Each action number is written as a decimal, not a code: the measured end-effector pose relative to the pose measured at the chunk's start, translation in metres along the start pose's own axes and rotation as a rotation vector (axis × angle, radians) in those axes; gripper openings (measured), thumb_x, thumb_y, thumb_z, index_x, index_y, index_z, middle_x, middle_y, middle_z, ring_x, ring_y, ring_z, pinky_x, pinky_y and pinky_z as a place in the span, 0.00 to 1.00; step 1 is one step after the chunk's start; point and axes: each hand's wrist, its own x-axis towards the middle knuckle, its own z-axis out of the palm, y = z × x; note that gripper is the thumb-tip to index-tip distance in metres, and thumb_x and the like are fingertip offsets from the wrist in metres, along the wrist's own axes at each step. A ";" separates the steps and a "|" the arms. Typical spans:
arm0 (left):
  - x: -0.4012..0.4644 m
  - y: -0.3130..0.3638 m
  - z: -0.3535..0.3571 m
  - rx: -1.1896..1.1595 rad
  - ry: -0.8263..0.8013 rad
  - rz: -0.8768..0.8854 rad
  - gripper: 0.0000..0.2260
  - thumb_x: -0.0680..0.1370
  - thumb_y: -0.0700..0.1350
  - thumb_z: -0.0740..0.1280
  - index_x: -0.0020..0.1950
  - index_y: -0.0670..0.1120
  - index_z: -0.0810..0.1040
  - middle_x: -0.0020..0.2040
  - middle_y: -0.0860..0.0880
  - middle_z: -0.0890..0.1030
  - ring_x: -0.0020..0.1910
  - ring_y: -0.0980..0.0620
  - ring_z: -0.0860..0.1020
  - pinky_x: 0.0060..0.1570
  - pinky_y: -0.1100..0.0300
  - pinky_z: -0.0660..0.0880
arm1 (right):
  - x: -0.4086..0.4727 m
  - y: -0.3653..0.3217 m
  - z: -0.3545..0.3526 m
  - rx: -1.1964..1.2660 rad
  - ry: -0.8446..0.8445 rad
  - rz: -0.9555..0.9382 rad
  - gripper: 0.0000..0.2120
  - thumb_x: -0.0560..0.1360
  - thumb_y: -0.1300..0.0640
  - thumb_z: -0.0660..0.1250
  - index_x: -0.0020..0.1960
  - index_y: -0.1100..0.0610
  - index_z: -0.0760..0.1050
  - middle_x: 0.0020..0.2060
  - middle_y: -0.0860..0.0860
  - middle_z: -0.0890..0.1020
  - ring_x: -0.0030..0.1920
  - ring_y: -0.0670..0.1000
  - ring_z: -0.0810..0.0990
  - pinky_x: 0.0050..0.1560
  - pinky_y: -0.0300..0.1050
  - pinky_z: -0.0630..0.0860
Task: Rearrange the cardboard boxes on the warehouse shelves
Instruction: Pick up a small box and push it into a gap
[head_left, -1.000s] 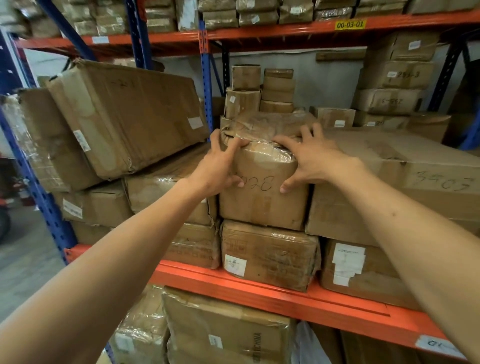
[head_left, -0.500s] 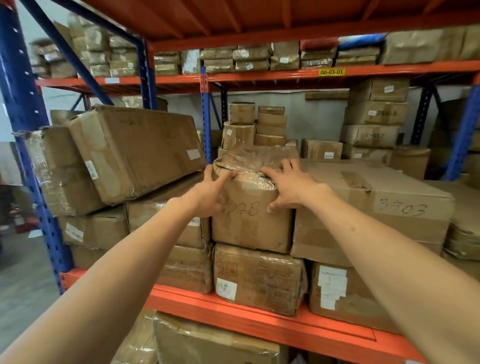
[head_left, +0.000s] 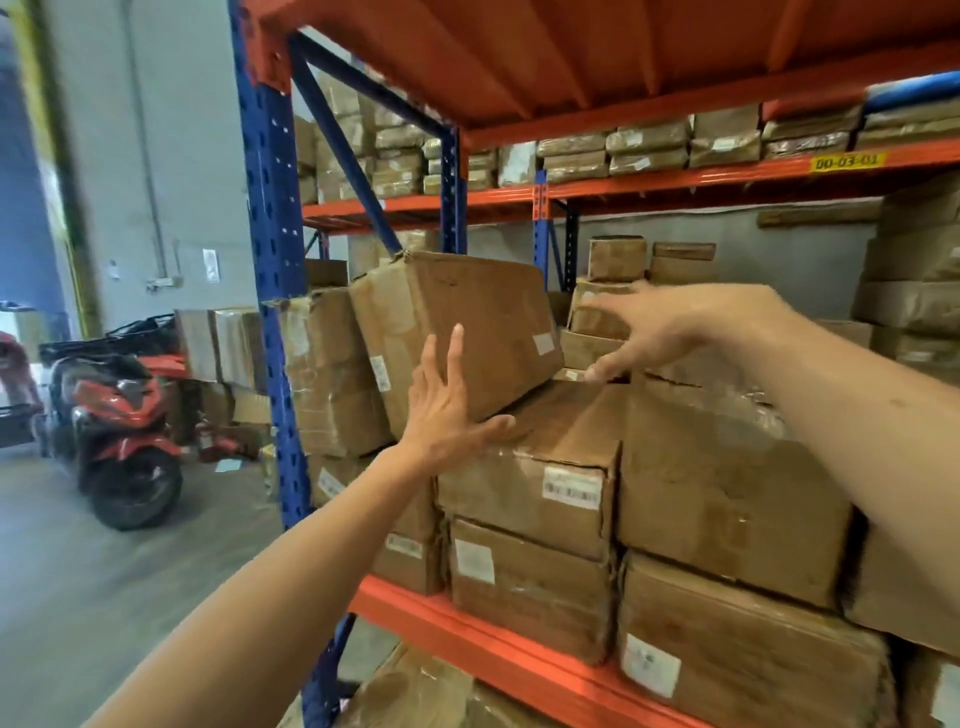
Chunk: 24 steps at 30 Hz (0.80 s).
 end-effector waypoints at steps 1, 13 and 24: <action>0.001 -0.005 -0.003 0.002 0.084 0.019 0.57 0.70 0.64 0.75 0.81 0.57 0.35 0.80 0.44 0.41 0.78 0.42 0.47 0.76 0.41 0.48 | 0.015 -0.016 -0.003 0.013 0.020 -0.017 0.56 0.63 0.23 0.71 0.81 0.31 0.44 0.84 0.50 0.51 0.81 0.59 0.55 0.76 0.64 0.58; 0.011 -0.086 -0.014 -0.328 -0.108 -0.488 0.74 0.57 0.71 0.79 0.78 0.51 0.24 0.80 0.36 0.38 0.79 0.34 0.40 0.74 0.34 0.49 | 0.135 -0.168 -0.041 0.068 0.307 -0.216 0.52 0.62 0.22 0.71 0.76 0.23 0.43 0.82 0.49 0.37 0.80 0.69 0.53 0.71 0.74 0.62; 0.019 -0.088 0.021 -0.647 -0.146 -0.536 0.74 0.55 0.72 0.79 0.74 0.59 0.20 0.81 0.41 0.43 0.79 0.36 0.49 0.74 0.40 0.57 | 0.167 -0.197 -0.034 -0.211 0.287 -0.311 0.51 0.63 0.29 0.77 0.76 0.23 0.49 0.74 0.47 0.59 0.73 0.57 0.58 0.64 0.66 0.67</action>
